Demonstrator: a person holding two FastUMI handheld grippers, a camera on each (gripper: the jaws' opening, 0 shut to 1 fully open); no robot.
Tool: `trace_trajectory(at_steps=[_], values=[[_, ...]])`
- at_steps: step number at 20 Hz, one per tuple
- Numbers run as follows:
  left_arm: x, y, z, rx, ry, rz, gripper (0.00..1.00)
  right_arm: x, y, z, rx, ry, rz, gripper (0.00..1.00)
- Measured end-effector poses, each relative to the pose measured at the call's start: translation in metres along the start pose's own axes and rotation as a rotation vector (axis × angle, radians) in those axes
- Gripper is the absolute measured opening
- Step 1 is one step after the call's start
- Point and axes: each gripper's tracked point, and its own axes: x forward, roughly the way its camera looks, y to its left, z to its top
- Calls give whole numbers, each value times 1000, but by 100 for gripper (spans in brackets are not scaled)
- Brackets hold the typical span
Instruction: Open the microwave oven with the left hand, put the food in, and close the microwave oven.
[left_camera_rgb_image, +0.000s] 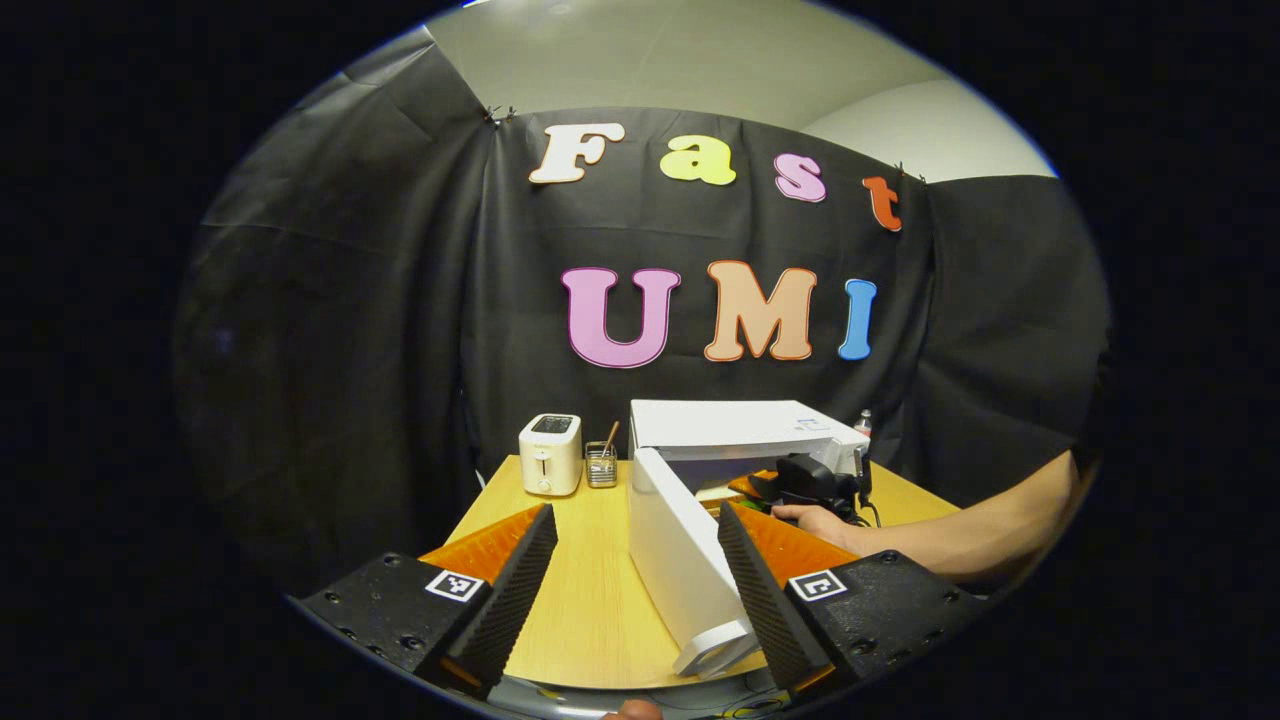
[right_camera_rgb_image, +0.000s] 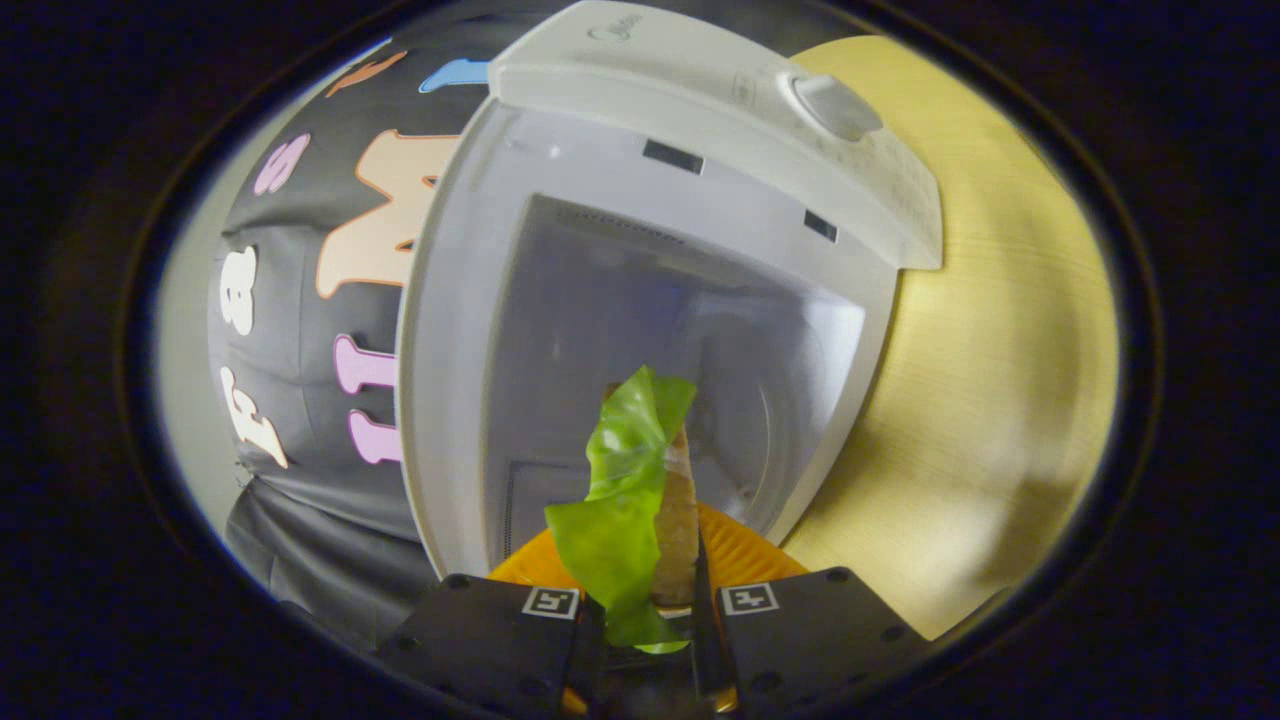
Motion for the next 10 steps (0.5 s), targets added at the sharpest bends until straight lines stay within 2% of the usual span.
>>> trace_trajectory(at_steps=[4,8,10], values=[[2,4,-7,8,34,15,95,26,-8,0,-48,-35,4,37],[-1,5,-10,21,51,14,92,45,-15,6,-37,-67,-8,37],[-1,8,-11,23,62,23,95,51,-17,7,-39,-76,-13,37]])
